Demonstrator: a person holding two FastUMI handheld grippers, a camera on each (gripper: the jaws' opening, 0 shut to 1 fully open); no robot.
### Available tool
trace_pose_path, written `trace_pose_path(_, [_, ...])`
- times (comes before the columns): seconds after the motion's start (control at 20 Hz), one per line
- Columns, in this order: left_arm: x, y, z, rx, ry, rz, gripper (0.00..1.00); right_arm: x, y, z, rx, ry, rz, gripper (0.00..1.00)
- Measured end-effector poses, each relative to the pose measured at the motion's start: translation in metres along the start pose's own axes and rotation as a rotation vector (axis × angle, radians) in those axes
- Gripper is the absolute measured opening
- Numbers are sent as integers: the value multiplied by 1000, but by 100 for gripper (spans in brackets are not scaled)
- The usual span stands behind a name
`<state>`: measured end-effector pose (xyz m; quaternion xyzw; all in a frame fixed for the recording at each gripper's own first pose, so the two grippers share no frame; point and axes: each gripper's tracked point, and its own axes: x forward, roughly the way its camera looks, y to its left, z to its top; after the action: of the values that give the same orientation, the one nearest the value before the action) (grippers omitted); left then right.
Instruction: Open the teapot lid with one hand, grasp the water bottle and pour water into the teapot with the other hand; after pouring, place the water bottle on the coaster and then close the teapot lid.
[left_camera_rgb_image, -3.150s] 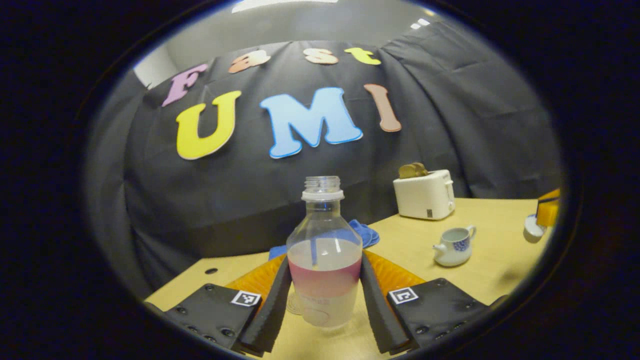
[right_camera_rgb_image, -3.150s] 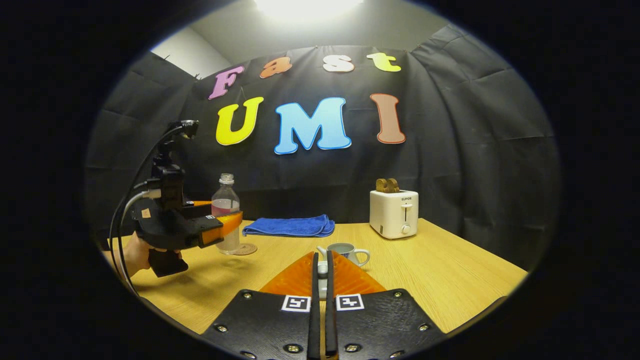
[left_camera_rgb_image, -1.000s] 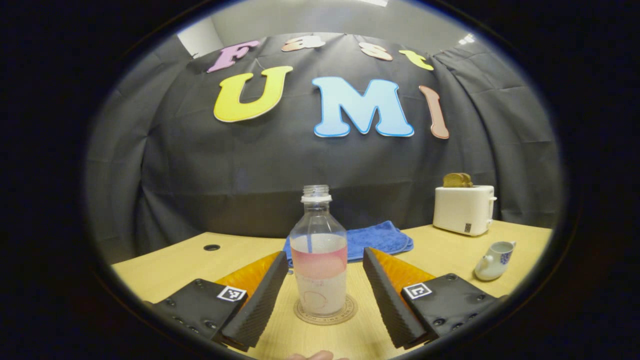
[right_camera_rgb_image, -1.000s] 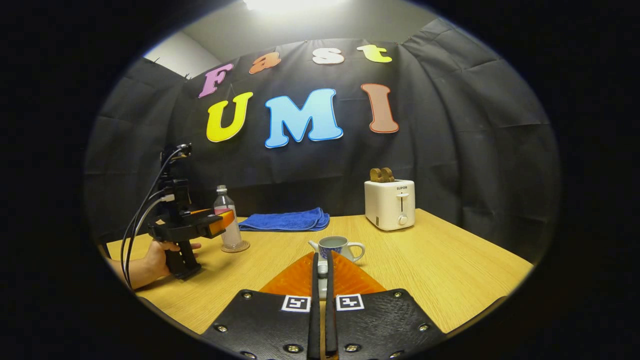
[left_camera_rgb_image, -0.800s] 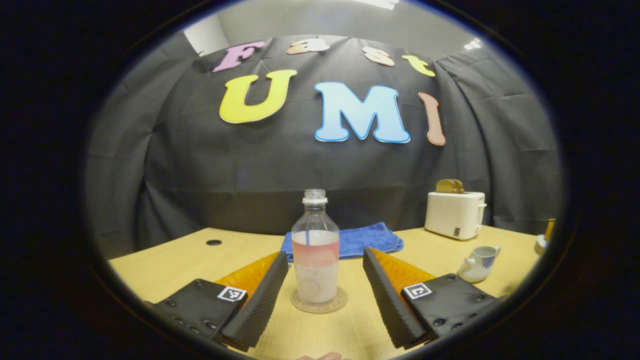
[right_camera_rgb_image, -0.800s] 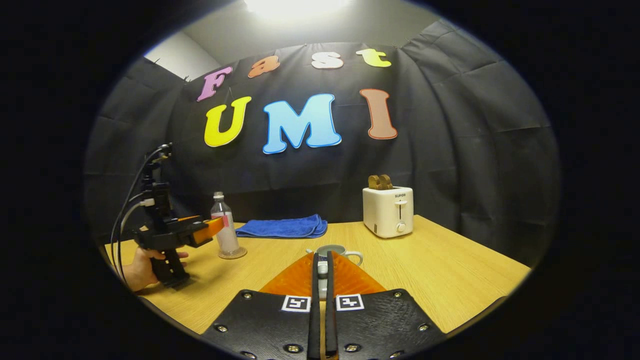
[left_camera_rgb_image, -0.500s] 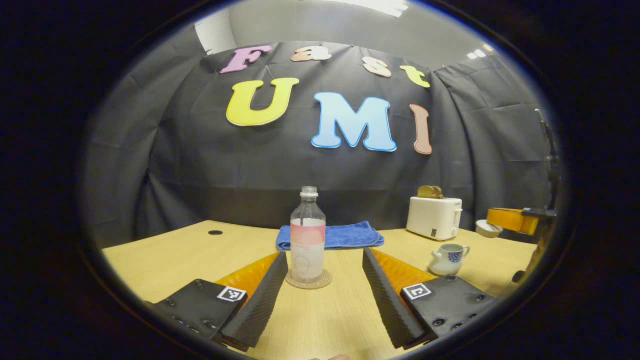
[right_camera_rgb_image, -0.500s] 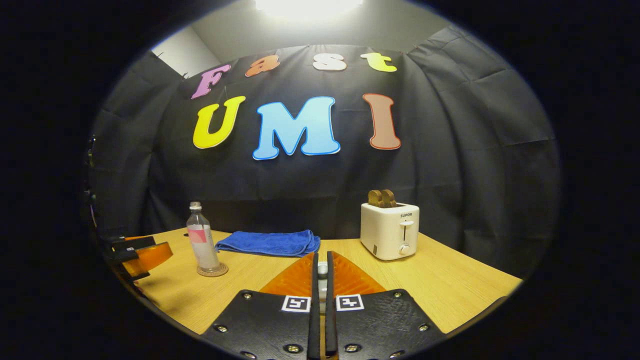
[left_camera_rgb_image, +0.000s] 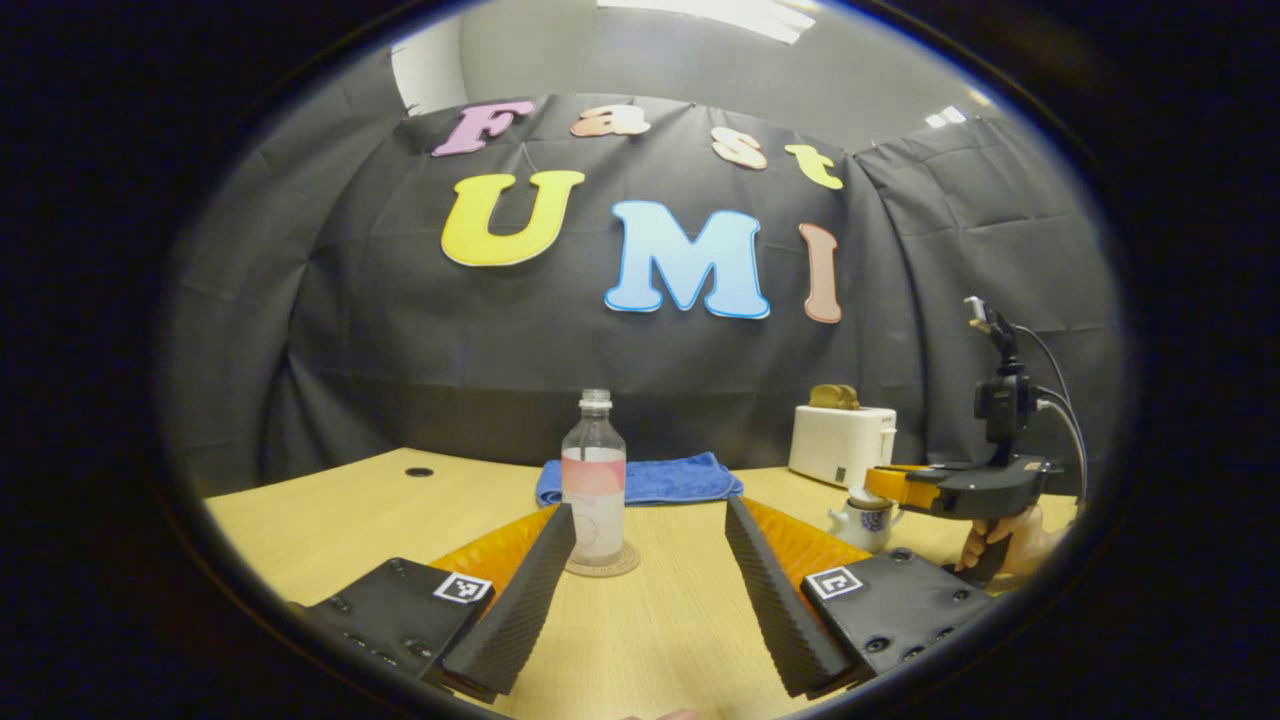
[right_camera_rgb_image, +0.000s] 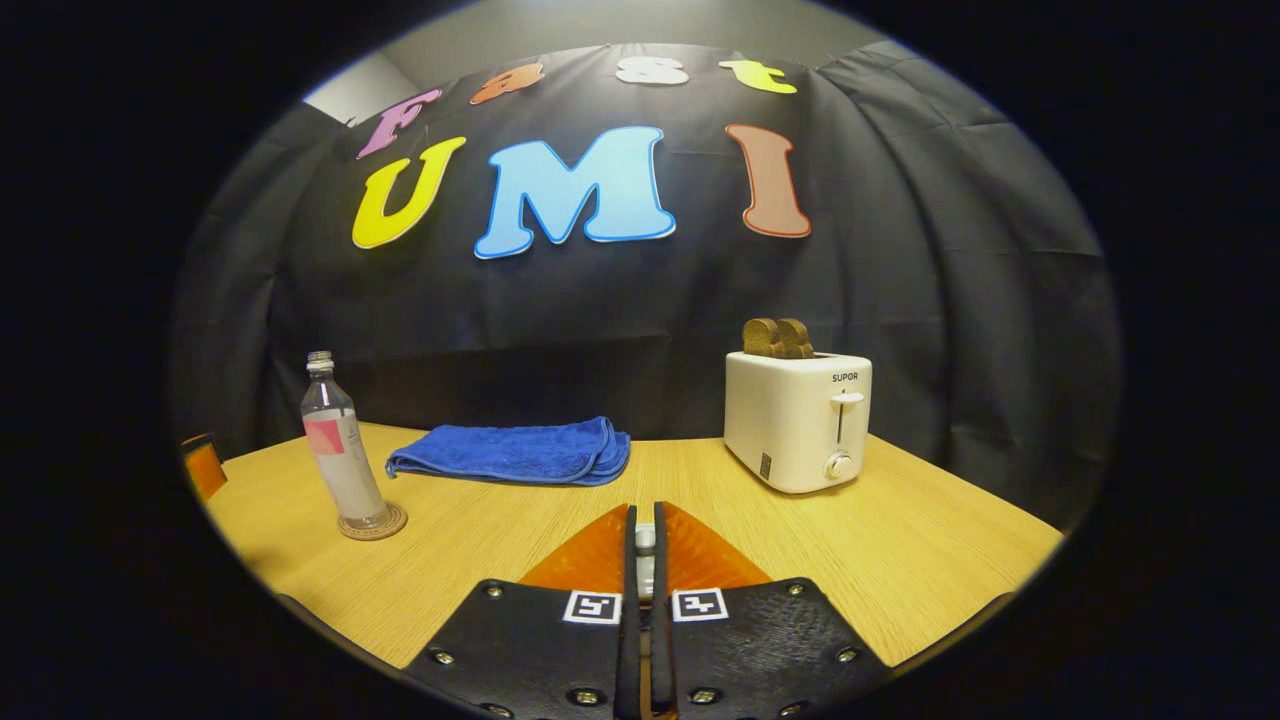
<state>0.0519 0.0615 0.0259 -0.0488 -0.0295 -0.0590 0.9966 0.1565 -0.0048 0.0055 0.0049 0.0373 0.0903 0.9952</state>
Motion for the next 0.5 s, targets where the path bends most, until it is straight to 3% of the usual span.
trace_pose_path(0.3, [-3,8,-2,-4,10,23,100,-1,1,-8,4,38,-6,6])
trace_pose_path(0.5, [-8,11,2,8,1,33,100,-5,1,2,-13,11,-14,17])
